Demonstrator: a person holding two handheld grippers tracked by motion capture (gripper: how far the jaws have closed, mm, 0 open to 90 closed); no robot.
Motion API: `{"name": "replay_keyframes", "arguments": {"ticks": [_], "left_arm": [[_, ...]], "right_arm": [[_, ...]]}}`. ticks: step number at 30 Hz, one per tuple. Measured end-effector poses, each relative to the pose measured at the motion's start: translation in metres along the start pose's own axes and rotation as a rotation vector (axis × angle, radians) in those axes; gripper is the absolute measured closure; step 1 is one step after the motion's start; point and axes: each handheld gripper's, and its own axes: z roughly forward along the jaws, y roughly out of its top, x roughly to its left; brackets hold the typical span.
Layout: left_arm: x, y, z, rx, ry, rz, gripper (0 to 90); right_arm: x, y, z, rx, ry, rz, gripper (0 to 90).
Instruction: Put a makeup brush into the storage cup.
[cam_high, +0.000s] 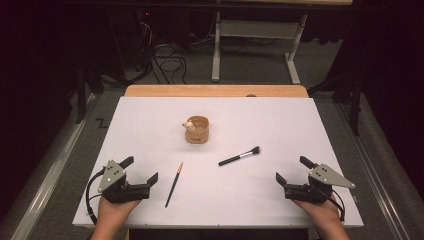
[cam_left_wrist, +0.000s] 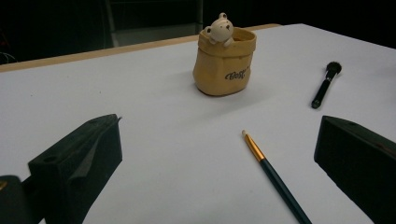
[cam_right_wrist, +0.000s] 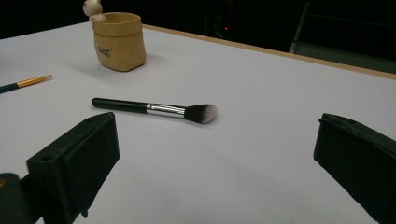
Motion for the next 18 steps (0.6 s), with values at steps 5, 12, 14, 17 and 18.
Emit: {"name": "replay_keyframes", "arguments": {"ticks": [5, 12, 14, 17, 18], "left_arm": [[0.0015, -0.0004, -0.0005, 0.003, 0.001, -0.01, 2.2], [0.0039, -0.0014, -0.0006, 0.008, 0.01, -0.033, 2.3], [0.0043, -0.0016, -0.0006, 0.012, 0.013, -0.033, 2.3], [0.0049, -0.0016, -0.0002, 0.026, 0.019, -0.034, 2.3], [0.005, -0.0016, 0.0, 0.028, 0.02, -0.036, 2.3]], "right_arm": [[0.0001, -0.0009, 0.0004, 0.004, 0.0, 0.003, 1.0], [0.0007, -0.0019, 0.0004, 0.011, -0.005, -0.006, 0.8], [0.001, -0.0024, 0.0008, 0.014, -0.002, -0.004, 0.7], [0.0011, -0.0031, 0.0016, 0.02, -0.003, -0.01, 0.4], [0.001, -0.0035, 0.002, 0.022, -0.002, -0.01, 0.4]]}}
